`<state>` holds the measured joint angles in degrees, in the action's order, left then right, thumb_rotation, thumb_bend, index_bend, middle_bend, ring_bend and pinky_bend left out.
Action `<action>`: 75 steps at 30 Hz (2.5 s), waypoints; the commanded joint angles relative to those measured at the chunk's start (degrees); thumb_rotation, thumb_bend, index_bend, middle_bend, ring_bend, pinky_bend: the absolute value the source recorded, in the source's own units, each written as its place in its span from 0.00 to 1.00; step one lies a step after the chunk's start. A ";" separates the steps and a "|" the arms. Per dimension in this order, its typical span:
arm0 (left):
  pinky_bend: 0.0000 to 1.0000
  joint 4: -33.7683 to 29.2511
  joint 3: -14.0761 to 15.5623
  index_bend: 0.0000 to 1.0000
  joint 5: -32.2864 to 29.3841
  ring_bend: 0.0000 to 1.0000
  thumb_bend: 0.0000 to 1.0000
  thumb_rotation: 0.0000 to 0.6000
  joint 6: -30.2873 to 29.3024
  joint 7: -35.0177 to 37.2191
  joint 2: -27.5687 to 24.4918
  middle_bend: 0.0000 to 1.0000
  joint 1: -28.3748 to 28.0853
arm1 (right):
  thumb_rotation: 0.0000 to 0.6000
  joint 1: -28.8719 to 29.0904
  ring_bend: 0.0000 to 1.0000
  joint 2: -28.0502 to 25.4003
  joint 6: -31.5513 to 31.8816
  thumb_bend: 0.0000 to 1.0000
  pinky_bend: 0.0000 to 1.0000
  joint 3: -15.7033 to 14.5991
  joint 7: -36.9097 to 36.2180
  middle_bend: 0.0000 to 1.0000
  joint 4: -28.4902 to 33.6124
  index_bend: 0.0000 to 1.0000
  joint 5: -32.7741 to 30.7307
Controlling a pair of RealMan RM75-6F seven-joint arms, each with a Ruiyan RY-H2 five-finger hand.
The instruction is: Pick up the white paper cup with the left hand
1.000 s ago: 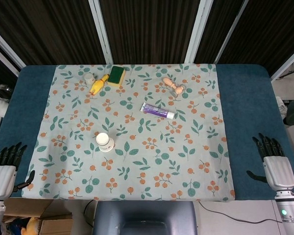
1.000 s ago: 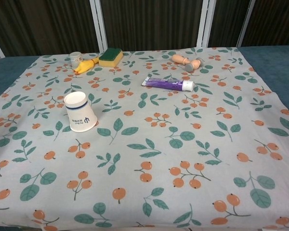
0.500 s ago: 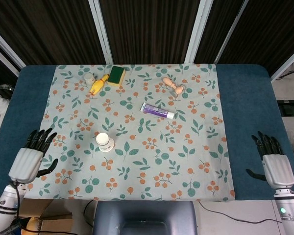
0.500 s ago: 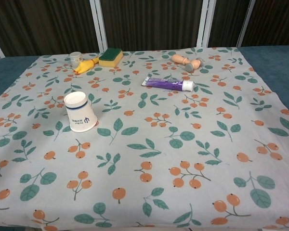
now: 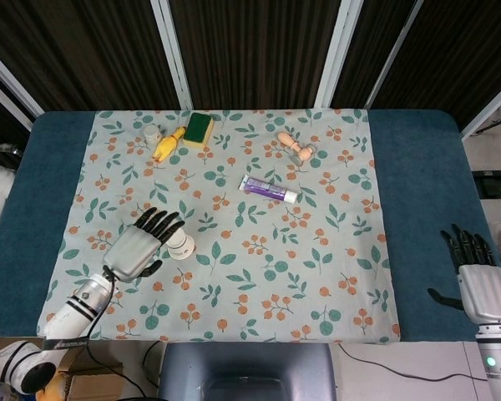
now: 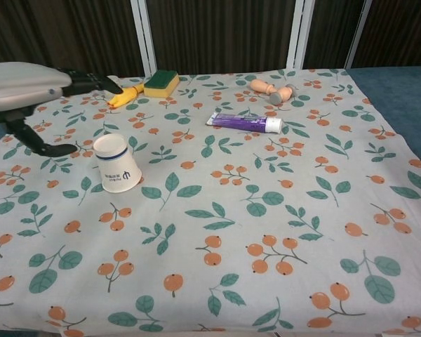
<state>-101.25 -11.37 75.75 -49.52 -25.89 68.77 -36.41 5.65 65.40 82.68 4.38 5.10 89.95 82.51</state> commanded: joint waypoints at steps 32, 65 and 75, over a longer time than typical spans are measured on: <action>0.00 10.12 10.75 0.17 -33.82 0.00 0.39 1.00 -1.25 -31.00 12.91 0.13 -21.53 | 1.00 0.41 0.00 0.87 -1.49 0.22 0.00 0.43 -1.31 0.00 -1.89 0.00 -1.18; 0.00 30.49 -1.84 0.44 -11.94 0.03 0.44 1.00 3.66 47.75 23.40 0.37 -8.40 | 1.00 0.45 0.00 0.94 -2.10 0.22 0.00 0.62 -0.55 0.00 -1.70 0.00 -2.16; 0.00 40.33 -0.07 0.39 -4.64 0.00 0.43 1.00 4.29 57.05 27.21 0.32 -7.64 | 1.00 0.73 0.00 1.26 -3.23 0.22 0.00 0.53 -0.40 0.00 -1.93 0.00 -2.84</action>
<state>-61.58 -11.55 70.47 -45.72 30.49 95.44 -44.37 6.37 66.67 79.46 4.92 4.70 88.02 79.67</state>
